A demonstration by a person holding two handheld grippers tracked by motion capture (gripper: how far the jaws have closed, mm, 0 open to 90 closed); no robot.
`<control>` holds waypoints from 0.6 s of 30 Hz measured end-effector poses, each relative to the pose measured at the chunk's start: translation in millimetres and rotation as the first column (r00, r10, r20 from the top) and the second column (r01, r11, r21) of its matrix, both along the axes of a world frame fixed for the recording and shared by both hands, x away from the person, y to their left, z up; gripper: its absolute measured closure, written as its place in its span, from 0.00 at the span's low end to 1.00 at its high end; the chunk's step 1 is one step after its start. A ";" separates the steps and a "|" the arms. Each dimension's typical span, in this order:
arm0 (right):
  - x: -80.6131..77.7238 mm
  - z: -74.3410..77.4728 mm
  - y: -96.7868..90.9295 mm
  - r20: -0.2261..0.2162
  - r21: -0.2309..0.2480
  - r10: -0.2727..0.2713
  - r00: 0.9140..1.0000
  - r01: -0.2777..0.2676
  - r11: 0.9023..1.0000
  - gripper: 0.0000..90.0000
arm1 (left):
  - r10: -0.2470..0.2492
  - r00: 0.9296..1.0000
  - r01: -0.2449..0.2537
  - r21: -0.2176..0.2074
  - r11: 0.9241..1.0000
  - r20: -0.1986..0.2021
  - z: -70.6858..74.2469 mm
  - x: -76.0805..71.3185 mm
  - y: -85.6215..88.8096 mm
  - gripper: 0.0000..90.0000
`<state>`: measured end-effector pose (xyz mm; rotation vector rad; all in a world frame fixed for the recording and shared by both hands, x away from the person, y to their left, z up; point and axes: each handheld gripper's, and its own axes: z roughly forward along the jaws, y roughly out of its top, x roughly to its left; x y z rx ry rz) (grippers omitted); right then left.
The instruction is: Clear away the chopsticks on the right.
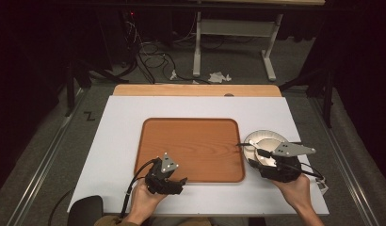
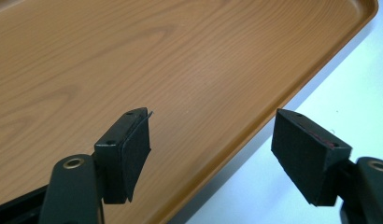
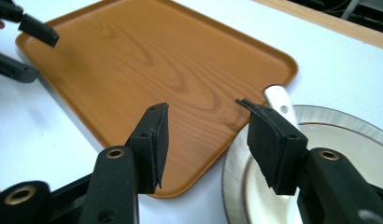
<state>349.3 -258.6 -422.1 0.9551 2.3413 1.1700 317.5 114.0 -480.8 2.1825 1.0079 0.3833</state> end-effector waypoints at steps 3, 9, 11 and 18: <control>1.0 5.0 -6.7 0.006 0.026 -0.024 1.000 0.023 0.999 0.54 | 0.004 1.000 -0.004 -0.008 1.000 0.004 0.9 -0.5 1.1 0.31; 6.6 7.9 -20.1 0.003 0.042 -0.071 0.997 0.070 0.997 0.54 | 0.015 1.000 -0.015 -0.017 1.000 0.002 1.8 0.6 3.0 0.31; 8.8 7.6 -23.3 0.003 0.033 -0.083 0.997 0.083 0.996 0.54 | 0.016 1.000 -0.016 -0.020 1.000 0.004 2.3 0.1 3.8 0.31; 16.4 7.7 -32.4 -0.010 0.037 -0.121 0.993 0.121 0.992 0.55 | 0.020 1.000 -0.020 -0.025 0.999 0.003 2.4 0.6 4.4 0.31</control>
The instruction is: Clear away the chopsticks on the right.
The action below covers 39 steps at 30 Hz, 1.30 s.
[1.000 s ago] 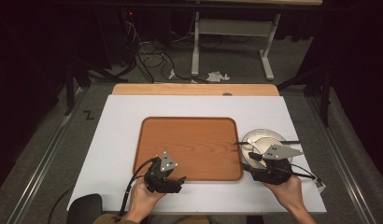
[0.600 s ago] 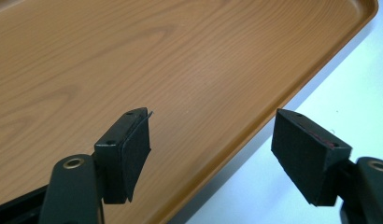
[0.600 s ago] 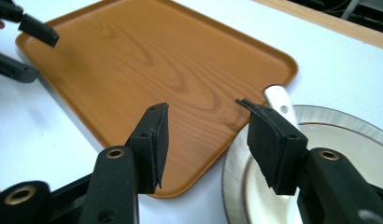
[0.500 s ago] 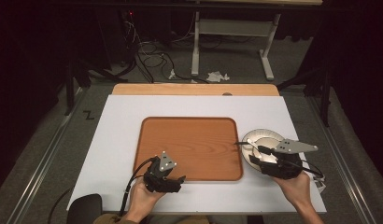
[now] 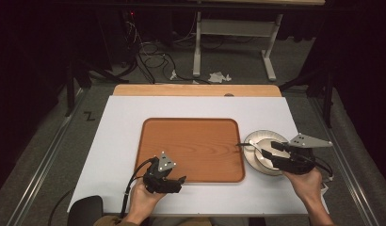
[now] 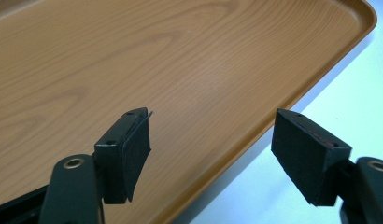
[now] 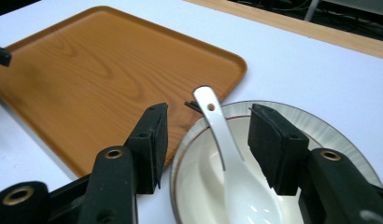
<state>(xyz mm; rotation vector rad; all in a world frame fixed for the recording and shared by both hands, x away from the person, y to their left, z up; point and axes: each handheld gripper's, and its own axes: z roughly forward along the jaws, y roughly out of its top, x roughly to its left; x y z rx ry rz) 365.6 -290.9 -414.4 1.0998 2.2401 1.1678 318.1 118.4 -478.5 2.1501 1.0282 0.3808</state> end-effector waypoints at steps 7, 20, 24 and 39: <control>14.4 4.0 -6.6 0.003 -0.020 -0.024 1.000 0.024 1.000 0.60 | -0.004 1.000 0.004 0.003 1.000 -0.010 -1.2 0.6 -0.5 0.31; 41.9 1.5 -28.5 -0.029 -0.056 -0.097 0.995 0.095 0.994 0.72 | 0.000 1.000 0.000 0.004 1.000 -0.008 -1.4 0.4 0.0 0.31; 50.6 -3.0 -41.8 -0.035 -0.063 -0.128 0.991 0.126 0.990 0.74 | 0.010 1.000 -0.010 0.002 1.000 -0.015 -2.5 0.7 0.4 0.31; 79.2 -33.3 -75.5 -0.090 -0.231 -0.240 0.967 0.214 0.949 0.73 | 0.077 0.997 -0.077 0.000 0.997 0.003 -0.6 -11.9 14.5 0.31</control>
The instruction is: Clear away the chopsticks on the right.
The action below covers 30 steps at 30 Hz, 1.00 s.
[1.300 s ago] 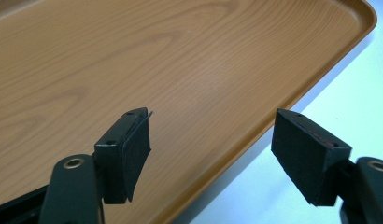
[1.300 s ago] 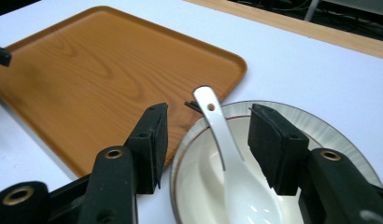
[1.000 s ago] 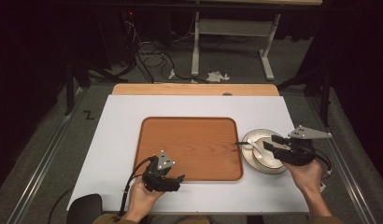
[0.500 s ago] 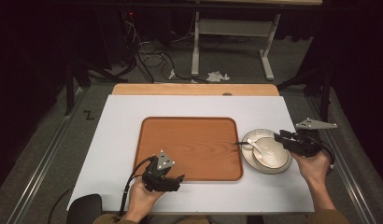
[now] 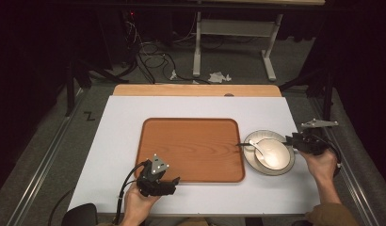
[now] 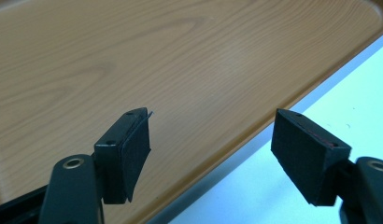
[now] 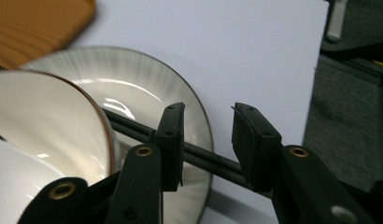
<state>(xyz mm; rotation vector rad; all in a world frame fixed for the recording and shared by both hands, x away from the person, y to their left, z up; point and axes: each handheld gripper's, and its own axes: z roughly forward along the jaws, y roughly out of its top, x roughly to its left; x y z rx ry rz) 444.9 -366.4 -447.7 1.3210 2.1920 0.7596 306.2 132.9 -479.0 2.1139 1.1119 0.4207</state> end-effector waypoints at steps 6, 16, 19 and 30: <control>2.3 -7.2 -5.1 -0.033 0.000 0.006 0.999 -0.006 1.000 0.76 | 0.011 1.000 -0.011 -0.003 1.000 0.003 0.1 -1.1 2.1 0.31; 6.9 -9.7 -2.2 -0.040 -0.016 0.018 0.999 -0.019 1.000 0.76 | 0.005 1.000 -0.005 0.002 1.000 -0.003 -1.0 -1.4 1.1 0.32; 8.3 -10.0 -1.9 -0.043 -0.013 0.021 0.999 -0.022 1.000 0.75 | 0.007 1.000 -0.007 0.003 1.000 0.000 -0.8 -1.2 1.6 0.32; 11.7 -11.1 0.5 -0.063 -0.016 0.047 0.997 -0.048 0.999 0.77 | 0.010 1.000 -0.010 0.004 1.000 -0.002 -0.7 -1.3 2.7 0.32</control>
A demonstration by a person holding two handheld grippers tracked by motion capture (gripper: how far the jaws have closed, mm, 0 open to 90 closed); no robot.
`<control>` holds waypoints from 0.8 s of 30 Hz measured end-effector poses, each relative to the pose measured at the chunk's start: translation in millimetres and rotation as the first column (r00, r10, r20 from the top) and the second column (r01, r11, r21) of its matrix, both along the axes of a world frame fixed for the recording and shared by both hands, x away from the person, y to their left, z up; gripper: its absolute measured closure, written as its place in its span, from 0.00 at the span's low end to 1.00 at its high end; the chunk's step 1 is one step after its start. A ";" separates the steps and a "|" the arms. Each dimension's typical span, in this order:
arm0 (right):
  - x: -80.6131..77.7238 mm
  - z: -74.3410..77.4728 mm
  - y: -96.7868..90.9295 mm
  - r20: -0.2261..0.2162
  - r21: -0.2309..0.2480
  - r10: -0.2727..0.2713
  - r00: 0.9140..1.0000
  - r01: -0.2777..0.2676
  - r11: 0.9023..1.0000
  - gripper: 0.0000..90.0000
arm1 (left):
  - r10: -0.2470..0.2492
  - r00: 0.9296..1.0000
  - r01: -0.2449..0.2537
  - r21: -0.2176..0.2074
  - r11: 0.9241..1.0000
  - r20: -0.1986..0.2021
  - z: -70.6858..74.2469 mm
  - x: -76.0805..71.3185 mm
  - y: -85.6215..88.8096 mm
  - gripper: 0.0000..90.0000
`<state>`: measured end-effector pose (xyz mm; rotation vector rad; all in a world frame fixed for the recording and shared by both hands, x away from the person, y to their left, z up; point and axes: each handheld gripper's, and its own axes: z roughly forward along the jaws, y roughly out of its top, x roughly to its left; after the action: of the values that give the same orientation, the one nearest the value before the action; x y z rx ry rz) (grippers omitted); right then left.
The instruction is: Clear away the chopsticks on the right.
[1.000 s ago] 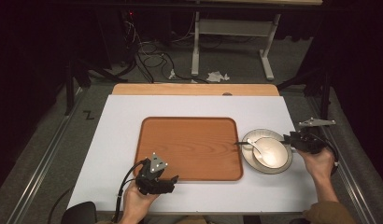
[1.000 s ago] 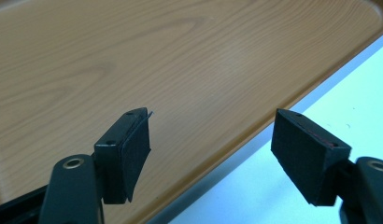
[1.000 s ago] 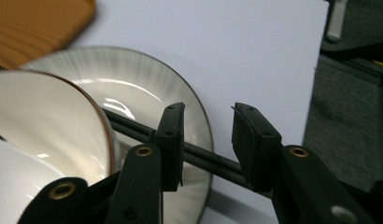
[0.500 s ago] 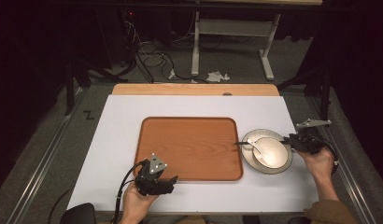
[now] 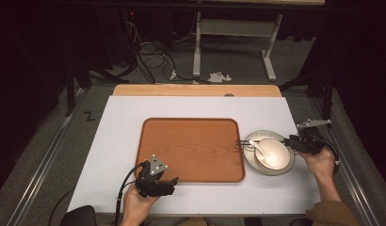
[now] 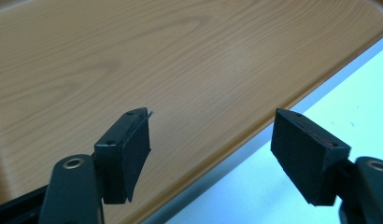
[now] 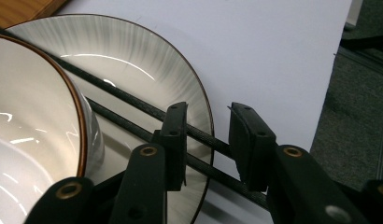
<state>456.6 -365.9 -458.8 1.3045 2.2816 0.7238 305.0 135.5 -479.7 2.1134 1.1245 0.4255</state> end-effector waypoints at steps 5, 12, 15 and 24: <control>-0.2 0.8 1.8 -0.011 -0.007 0.017 1.000 -0.017 1.000 0.81 | 0.003 1.000 -0.003 -0.002 1.000 0.010 1.0 -0.4 0.8 0.32; -1.8 2.0 4.0 -0.028 -0.014 0.049 0.998 -0.050 0.999 0.87 | -0.001 1.000 0.001 -0.003 1.000 0.013 1.4 -0.1 0.8 0.32; -1.9 1.3 5.2 -0.033 -0.001 0.064 0.997 -0.064 0.998 0.87 | -0.005 1.000 0.005 -0.003 1.000 0.009 1.0 0.8 -0.1 0.32; -0.1 -1.4 12.1 -0.048 -0.023 0.091 0.995 -0.092 0.996 0.90 | -0.008 1.000 0.008 -0.001 1.000 0.005 0.2 1.5 0.6 0.32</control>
<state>456.4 -353.8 -460.2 1.2248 2.3928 0.6998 306.5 136.1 -479.5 2.1138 1.1128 0.4264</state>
